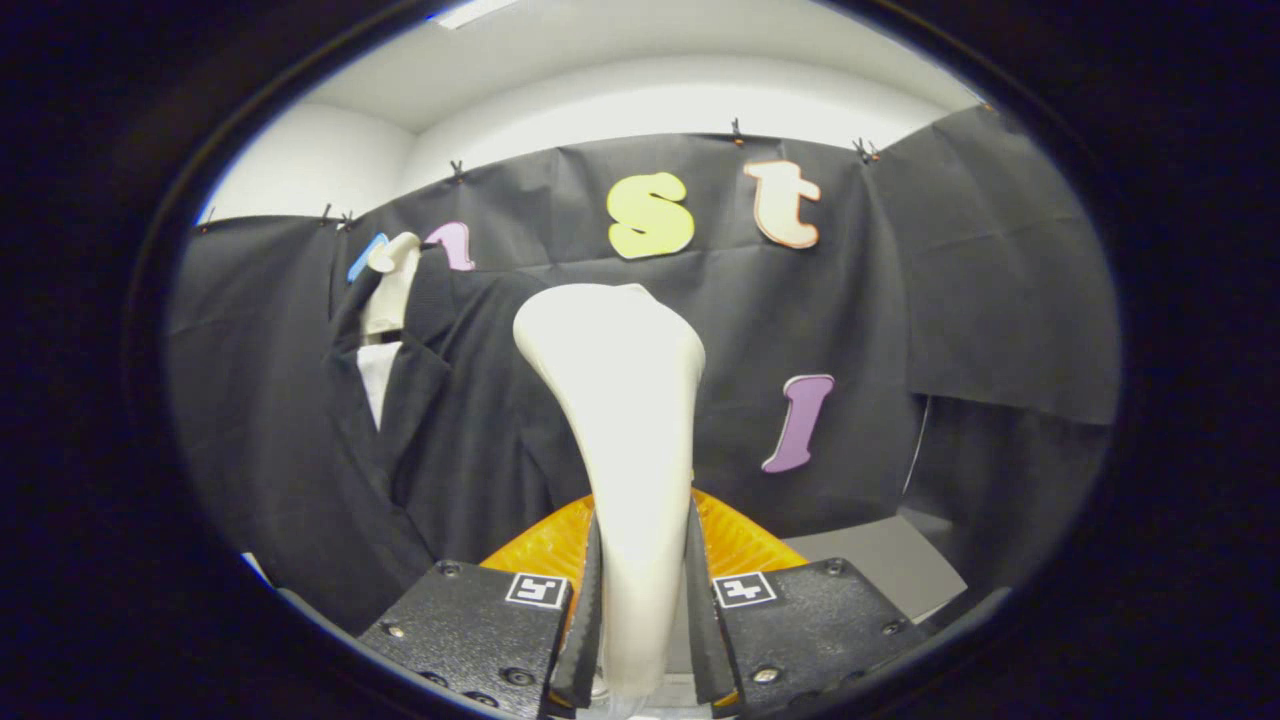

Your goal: Iron the clothes twice with a garment steamer, once on the left side and once on the right side.

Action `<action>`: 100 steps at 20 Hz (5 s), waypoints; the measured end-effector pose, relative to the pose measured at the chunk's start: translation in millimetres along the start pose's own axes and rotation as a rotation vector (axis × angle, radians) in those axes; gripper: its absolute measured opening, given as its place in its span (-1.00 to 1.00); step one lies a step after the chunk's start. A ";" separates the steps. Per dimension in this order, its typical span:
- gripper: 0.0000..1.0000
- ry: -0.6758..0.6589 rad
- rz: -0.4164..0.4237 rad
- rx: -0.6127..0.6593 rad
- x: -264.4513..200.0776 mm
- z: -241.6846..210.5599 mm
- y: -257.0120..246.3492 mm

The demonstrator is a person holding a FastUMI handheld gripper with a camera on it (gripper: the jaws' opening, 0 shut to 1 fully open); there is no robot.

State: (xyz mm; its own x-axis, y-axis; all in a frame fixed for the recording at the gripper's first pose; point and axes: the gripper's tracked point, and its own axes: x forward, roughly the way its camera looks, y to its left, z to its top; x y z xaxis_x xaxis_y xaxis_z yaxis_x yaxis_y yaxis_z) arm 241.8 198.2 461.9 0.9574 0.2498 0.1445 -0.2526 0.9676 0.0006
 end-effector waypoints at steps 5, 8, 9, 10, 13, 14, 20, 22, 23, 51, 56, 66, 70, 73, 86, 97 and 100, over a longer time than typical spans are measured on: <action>-0.20 -0.041 0.025 -0.058 14.8 26.3 65.3; -0.20 -0.058 -0.004 -0.105 28.6 33.9 89.8; -0.20 -0.063 -0.023 -0.116 31.6 36.0 96.4; -0.20 -0.070 -0.035 -0.131 34.3 37.0 102.0; -0.20 -0.071 -0.054 -0.166 40.1 34.0 118.8; -0.20 -0.068 -0.061 -0.179 41.0 32.7 118.6; -0.20 -0.036 -0.067 -0.208 41.3 11.1 128.2; -0.20 -0.022 -0.072 -0.211 39.8 1.5 125.5; -0.20 -0.014 -0.076 -0.214 39.4 -2.6 124.4; -0.20 0.232 -0.101 -0.263 12.3 -187.7 104.1; -0.20 0.266 -0.110 -0.275 3.2 -212.9 99.2; -0.20 0.341 -0.113 -0.291 7.9 -260.5 88.4; -0.20 0.386 -0.105 -0.296 9.0 -292.9 90.3; -0.20 0.419 -0.097 -0.297 9.7 -310.4 89.5; -0.20 0.574 -0.052 -0.297 21.2 -405.3 83.5; -0.20 0.630 -0.022 -0.261 24.8 -432.9 75.1; -0.20 0.575 -0.011 -0.227 18.6 -395.2 74.4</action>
State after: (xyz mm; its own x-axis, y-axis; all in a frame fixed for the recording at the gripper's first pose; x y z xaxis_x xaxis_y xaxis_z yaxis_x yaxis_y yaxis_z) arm 296.1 289.5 73.6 0.8979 0.1583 -0.4107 -0.2665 0.9381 -0.2210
